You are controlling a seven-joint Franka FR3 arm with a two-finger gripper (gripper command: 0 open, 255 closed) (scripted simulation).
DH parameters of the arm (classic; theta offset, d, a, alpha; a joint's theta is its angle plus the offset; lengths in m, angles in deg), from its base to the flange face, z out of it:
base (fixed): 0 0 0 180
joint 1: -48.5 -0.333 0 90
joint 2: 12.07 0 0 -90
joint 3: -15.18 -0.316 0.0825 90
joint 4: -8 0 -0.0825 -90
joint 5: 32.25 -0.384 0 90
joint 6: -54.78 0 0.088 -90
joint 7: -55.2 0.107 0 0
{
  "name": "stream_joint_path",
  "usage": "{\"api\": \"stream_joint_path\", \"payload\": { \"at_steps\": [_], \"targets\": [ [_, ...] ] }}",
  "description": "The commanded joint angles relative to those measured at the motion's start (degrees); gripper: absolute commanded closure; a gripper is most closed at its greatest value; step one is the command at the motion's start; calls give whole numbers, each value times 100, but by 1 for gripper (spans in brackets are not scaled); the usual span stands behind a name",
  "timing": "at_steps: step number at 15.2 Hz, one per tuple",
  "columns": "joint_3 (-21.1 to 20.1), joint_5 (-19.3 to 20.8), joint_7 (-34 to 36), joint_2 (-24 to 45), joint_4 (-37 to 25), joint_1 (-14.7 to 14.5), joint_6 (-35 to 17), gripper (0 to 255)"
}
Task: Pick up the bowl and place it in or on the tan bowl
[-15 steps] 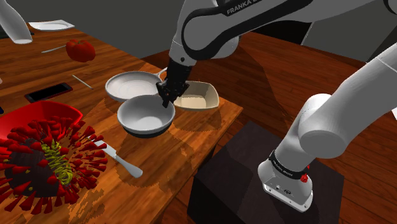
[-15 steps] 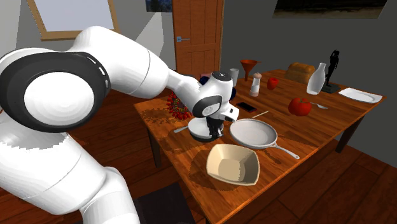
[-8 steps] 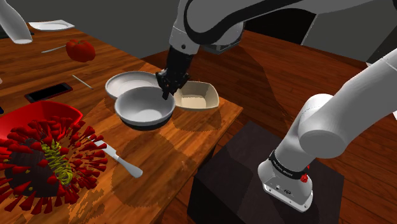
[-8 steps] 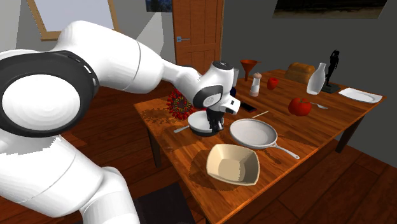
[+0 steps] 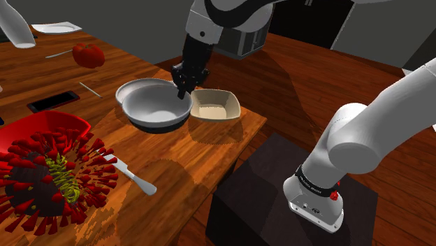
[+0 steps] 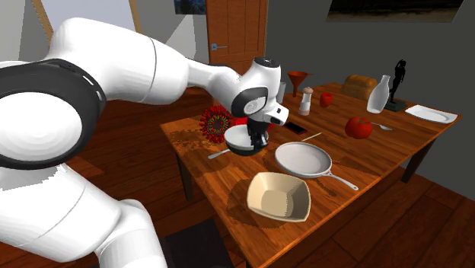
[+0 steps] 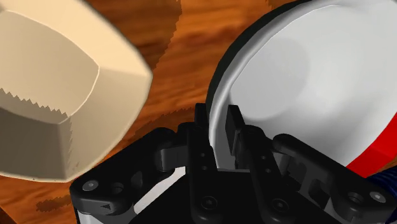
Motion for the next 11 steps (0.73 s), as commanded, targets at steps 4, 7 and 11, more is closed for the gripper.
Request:
{"api": "stream_joint_path", "payload": {
  "at_steps": [4, 7, 11],
  "targets": [
    [40, 70, 91, -85, -334, 28, 411, 255],
    [57, 99, 134, -115, -492, 38, 595, 255],
    [494, 160, -394, -393, -362, 224, 898, 255]
  ]
}}
